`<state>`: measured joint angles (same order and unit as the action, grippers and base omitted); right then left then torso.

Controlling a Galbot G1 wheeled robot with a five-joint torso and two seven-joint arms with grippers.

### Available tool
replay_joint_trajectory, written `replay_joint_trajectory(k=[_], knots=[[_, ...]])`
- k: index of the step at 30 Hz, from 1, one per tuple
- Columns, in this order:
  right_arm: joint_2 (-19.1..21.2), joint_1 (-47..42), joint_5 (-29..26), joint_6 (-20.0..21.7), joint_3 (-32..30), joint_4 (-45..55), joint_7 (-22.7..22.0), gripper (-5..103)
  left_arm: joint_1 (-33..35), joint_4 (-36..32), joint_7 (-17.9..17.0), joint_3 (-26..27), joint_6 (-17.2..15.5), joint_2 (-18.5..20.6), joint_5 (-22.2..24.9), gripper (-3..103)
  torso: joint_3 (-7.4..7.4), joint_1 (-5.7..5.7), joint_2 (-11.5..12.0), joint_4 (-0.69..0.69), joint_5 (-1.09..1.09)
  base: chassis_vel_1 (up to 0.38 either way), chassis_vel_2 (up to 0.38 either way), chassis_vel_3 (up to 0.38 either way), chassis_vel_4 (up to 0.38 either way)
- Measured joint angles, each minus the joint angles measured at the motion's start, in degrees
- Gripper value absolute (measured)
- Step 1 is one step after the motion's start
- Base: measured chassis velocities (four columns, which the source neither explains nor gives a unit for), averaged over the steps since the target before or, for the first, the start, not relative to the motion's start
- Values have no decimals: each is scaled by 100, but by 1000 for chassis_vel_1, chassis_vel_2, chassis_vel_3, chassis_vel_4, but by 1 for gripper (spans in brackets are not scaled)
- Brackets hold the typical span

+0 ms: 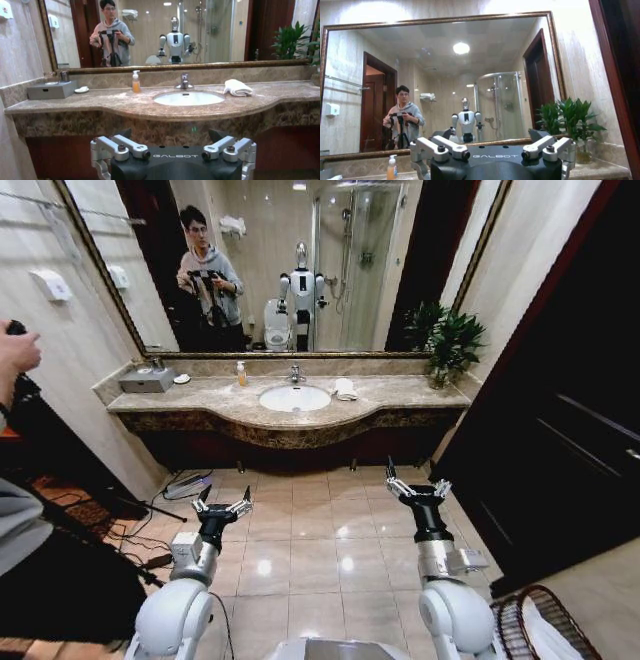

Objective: Pick up the towel from the sink counter and wipe the mirror surface.

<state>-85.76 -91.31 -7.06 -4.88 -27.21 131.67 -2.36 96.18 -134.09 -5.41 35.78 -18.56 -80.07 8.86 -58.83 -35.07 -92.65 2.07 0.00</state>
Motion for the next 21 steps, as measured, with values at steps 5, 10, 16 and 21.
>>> replay_joint_trajectory(k=[5, 10, 16, 21], knots=[[-7, -38, 0, -16, 0, 17, 7, 100, 0, 0, 0, 0, 0, 0, 0, 100, 0, 0, 0, 0, 0, 0, 0, 0, 0], [-51, -64, 19, -31, 0, 21, 13, 100, 0, 0, 0, 0, 0, 0, 0, 100, 0, 0, 0, 0, 0, 0, 0, 0, 0], [-72, -95, 50, -36, 2, 40, 20, 100, 0, 0, 0, 0, 0, 0, 0, 100, 0, 0, 0, 0, 0, 0, 0, 0, 0], [-62, -111, 49, -35, -28, 44, 23, 100, 0, 0, 0, 0, 0, 0, 0, 100, 0, 1, 0, 0, 0, 0, 0, 0, 0]])
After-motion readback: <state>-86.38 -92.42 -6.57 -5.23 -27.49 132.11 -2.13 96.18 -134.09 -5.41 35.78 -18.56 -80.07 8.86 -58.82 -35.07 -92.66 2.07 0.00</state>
